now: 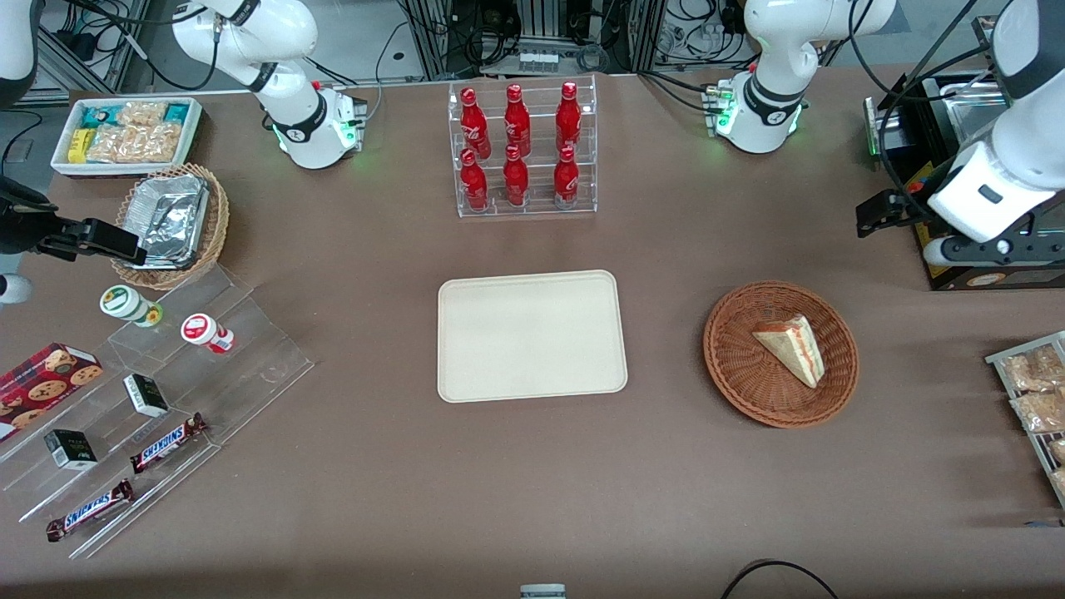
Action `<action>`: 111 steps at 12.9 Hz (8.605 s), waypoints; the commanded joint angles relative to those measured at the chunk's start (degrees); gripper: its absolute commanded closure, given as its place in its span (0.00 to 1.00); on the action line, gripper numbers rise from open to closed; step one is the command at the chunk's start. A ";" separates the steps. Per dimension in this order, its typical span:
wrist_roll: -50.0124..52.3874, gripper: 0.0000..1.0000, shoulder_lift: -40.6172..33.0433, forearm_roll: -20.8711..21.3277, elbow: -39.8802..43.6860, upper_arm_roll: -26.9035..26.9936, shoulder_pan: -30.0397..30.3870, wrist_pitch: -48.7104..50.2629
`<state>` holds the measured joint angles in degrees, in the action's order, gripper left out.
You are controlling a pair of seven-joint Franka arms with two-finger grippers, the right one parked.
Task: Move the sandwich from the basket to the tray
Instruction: 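Move the left gripper over the wrapped sandwich in the wicker basket, then lower the left gripper and close it on the wrapped sandwich, then lift the sandwich and carry it over the cream tray, then lower the sandwich onto the tray and open the left gripper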
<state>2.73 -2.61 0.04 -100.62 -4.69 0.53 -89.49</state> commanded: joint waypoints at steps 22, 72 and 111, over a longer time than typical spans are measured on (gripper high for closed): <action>35.17 0.00 11.92 -0.56 -24.54 -0.31 0.44 -44.10; 51.76 1.00 50.59 -1.62 28.63 -4.54 -38.84 -30.22; 47.05 0.00 36.55 0.92 28.81 -3.92 -36.93 -12.14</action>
<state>55.70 36.54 -0.38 -70.32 -9.25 -37.98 -105.46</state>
